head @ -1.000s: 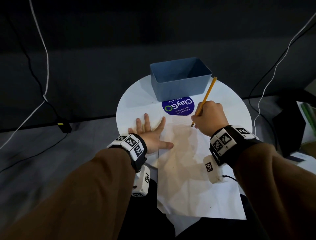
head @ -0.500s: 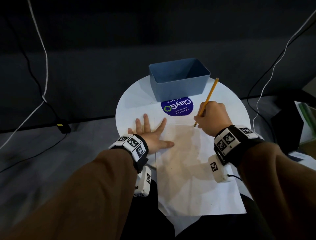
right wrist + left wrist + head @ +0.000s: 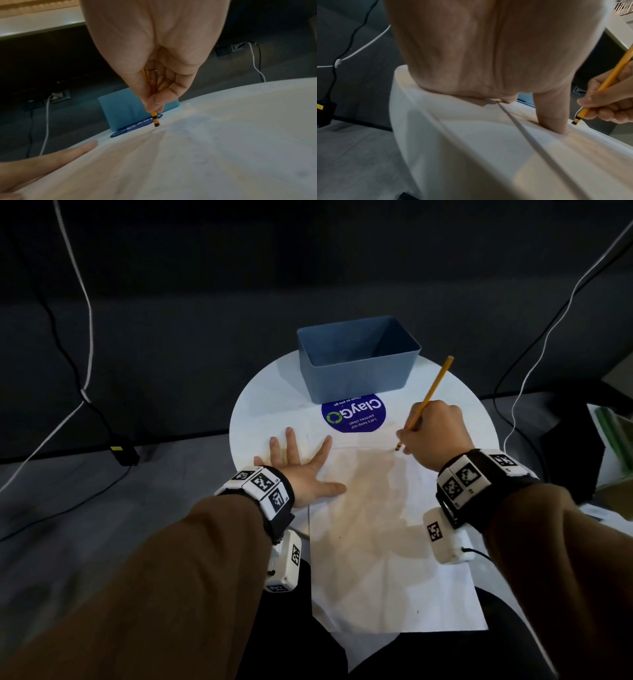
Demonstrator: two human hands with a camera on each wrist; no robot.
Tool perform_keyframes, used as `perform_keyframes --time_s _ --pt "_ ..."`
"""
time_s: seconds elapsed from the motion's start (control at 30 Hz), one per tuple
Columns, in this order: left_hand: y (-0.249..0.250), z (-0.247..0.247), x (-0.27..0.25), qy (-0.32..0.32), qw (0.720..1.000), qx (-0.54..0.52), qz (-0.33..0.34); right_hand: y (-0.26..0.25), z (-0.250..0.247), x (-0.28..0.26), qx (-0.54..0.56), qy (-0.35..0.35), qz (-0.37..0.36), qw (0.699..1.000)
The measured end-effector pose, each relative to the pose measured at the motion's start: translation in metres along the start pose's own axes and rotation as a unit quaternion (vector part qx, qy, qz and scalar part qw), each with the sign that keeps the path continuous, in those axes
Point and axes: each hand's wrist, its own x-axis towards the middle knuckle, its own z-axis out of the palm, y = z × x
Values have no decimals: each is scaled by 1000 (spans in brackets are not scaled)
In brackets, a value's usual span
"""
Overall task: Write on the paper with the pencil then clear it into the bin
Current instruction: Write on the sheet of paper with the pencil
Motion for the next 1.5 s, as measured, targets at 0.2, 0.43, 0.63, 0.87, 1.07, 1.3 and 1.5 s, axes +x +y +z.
perform_keyframes --time_s 0.2,0.43,0.63,0.87,1.07,1.3,1.5 --pt "2 0 0 2 1000 2 -6 -24 23 -11 40 -30 -58 997" --pt "1 -1 1 -1 1000 5 -5 -8 0 -9 22 -6 -19 1000" --pt "0 0 3 2 1000 -2 -4 -27 22 -9 16 -28 -62 998" --pt "-3 1 5 2 1000 -1 0 0 1 0 -17 0 -2 1000" --pt "-1 1 6 7 1000 5 -6 -10 15 -6 12 -20 -40 999" --pt "0 1 4 5 1000 1 -6 15 -10 -3 -25 17 17 999" --pt "2 0 1 3 1000 7 -6 -6 10 -5 26 -15 -33 999"
